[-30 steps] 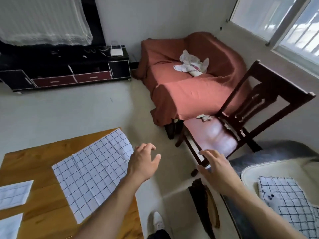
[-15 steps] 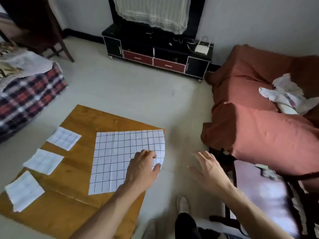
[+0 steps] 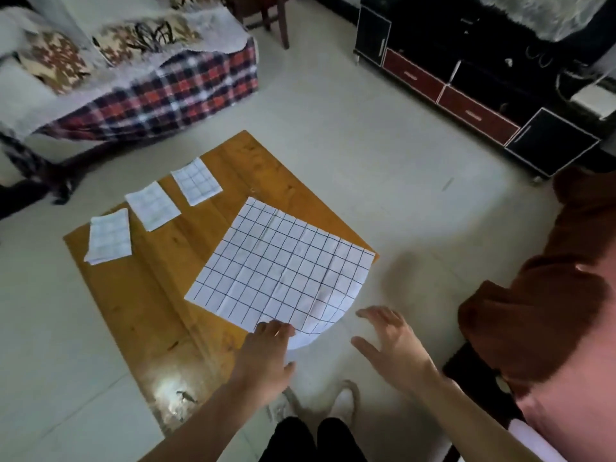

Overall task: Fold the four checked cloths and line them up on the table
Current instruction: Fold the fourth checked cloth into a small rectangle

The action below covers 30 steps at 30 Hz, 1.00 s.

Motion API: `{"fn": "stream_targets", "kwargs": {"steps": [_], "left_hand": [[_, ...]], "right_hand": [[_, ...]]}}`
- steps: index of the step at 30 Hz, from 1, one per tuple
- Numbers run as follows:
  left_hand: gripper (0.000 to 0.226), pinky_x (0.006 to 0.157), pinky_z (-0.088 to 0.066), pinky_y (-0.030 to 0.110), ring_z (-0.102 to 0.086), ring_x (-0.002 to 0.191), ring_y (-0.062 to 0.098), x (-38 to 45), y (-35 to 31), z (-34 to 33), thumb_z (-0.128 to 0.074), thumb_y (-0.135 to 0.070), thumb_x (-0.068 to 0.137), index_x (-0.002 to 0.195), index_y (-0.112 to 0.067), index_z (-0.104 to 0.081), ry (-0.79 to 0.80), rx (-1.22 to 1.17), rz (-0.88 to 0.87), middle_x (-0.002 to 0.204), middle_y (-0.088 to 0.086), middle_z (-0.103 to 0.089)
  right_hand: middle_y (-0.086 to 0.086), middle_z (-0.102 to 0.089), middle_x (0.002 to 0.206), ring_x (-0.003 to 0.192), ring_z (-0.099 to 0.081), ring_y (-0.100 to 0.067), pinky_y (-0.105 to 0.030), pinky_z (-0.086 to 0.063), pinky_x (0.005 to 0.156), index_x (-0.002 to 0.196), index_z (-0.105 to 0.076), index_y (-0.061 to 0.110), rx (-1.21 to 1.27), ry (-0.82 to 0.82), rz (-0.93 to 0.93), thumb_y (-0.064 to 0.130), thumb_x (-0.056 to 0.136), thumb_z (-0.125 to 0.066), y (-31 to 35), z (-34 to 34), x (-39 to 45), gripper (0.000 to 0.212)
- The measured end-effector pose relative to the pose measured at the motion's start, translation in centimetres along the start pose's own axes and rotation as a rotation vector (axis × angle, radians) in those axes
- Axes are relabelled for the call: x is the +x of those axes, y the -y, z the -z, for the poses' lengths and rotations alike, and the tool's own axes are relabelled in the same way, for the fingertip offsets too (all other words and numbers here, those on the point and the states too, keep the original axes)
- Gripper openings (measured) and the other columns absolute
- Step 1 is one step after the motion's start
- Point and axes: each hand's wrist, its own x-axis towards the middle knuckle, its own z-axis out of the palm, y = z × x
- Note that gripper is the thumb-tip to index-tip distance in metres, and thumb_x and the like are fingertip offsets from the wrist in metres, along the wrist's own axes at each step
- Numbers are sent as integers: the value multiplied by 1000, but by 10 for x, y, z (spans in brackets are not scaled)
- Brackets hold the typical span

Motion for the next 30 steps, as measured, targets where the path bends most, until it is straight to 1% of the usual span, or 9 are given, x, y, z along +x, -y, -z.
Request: {"fn": "stream_targets", "kwargs": {"steps": [3,6,11,13,16,19,22,27,30], "left_hand": [[55,102,-36,32,-38,131,19,20,8,-37,-61,-35,89,139,-25,-39,18,-8,29,144,-6,-40],[68,108,-34,35,-33,138,22,43,19,-72,-67,-31,86,145,-22,-34,-9,20,25,151,-4,-33],[101,93,-53,38,-57,122,25,78,42,-132,-92,-20,43,132,-18,-47,-65,-8,38,137,1,-52],[113,98,-50,44,-56,125,29,90,50,-155,-92,-14,31,135,-15,-48,-94,50,33,141,7,-53],[128,111,-33,52,-47,134,33,99,61,-180,-87,-5,22,143,-11,-45,-124,171,19,150,15,-46],[107,108,-29,51,-38,138,32,104,68,-192,-73,-1,44,147,-12,-45,-230,225,-27,154,14,-41],[84,107,-30,51,-37,137,31,112,77,-196,-54,-3,63,146,-13,-45,-316,238,-74,154,13,-42],[62,104,-32,47,-45,132,27,120,76,-197,-48,-4,75,136,-19,-54,-411,198,-198,149,9,-48],[45,101,-34,42,-48,124,21,118,73,-196,-56,-9,77,120,-21,-62,-499,133,-300,140,2,-51]], "right_hand": [[12,-49,136,129,-42,-13,-30,-36,107,135,-52,27,-28,77,13,57,87,-49,-20,-24,24,57],[13,-53,131,123,-47,-12,-29,-40,101,132,-54,27,-31,72,28,54,84,-48,-42,-49,53,56],[12,-42,140,129,-41,-13,-36,-40,105,140,-46,30,-138,109,98,23,81,-73,-63,-86,109,65],[8,-35,148,136,-35,-16,-35,-36,107,143,-42,29,-208,128,154,25,78,-76,-66,-103,129,73],[5,-14,160,149,-11,-16,-33,-22,116,151,-29,30,-293,176,233,40,84,-71,-66,-131,151,80],[6,0,164,151,7,-15,-32,-6,120,154,-18,31,-324,210,275,48,86,-67,-63,-157,166,85],[4,2,164,151,9,-16,-26,4,114,155,-16,29,-348,238,296,48,85,-69,-61,-172,169,89],[9,-5,162,149,0,-11,-29,-1,118,154,-19,33,-315,226,288,45,81,-73,-61,-169,170,91],[14,-8,160,147,-1,-5,-31,1,120,153,-21,36,-241,277,292,47,82,-70,-61,-158,171,86]]}}
